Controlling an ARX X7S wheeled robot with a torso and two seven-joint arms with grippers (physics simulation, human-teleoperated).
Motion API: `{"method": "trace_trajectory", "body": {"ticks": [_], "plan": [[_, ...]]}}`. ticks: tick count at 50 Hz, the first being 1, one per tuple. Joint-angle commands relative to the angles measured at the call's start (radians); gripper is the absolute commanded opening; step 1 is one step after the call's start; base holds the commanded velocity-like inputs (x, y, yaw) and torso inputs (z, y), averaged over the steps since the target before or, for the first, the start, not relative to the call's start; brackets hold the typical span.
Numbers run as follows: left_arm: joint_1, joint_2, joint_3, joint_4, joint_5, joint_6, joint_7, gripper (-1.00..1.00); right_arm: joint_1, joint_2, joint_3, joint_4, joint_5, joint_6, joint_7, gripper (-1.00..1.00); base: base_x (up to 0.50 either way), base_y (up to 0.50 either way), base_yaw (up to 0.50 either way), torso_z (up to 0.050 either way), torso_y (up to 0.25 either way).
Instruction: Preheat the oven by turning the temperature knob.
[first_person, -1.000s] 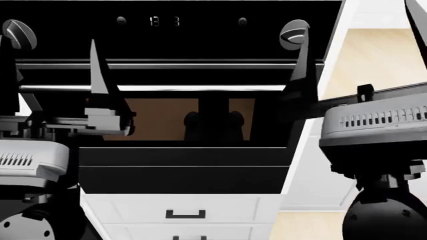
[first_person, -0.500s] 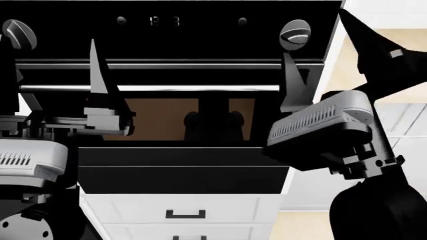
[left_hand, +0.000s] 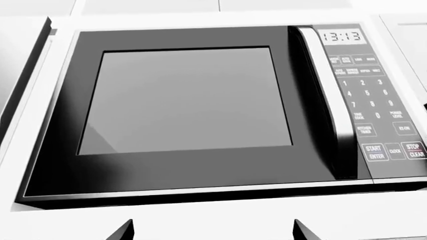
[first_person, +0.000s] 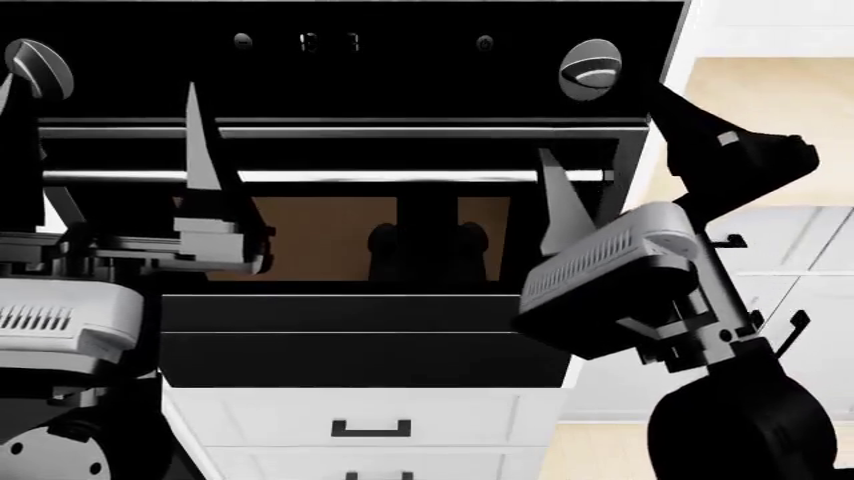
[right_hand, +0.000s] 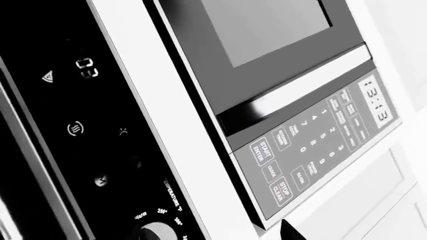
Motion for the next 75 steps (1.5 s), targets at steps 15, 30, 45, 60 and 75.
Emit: {"method": "trace_trajectory", "body": {"ticks": [15,30,45,60,75], "plan": [[0.006,-0.007,0.014,-0.021,0.005,0.022,-0.002,1.00,-0.076,-0.007,0.049,0.097,0.097,-0.090,0.056,1.00,0.00,0.00,0.00,0.000,0.000],[0.005,-0.013,0.018,-0.014,0.001,0.016,-0.008,1.00,-0.050,0.053,0.026,0.106,0.065,-0.080,0.005,1.00,0.00,0.00,0.00,0.000,0.000],[0.007,-0.017,0.018,-0.021,-0.006,0.028,-0.011,1.00,0.046,0.047,-0.014,0.101,0.023,0.002,-0.114,1.00,0.00,0.00,0.00,0.000,0.000],[0.004,-0.022,0.020,-0.014,-0.012,0.020,-0.018,1.00,0.089,0.033,-0.052,0.115,0.001,-0.014,-0.148,1.00,0.00,0.00,0.00,0.000,0.000],[0.005,-0.026,0.025,-0.013,-0.012,0.022,-0.023,1.00,0.067,0.034,-0.043,0.165,0.047,-0.053,-0.144,1.00,0.00,0.00,0.00,0.000,0.000]]}}
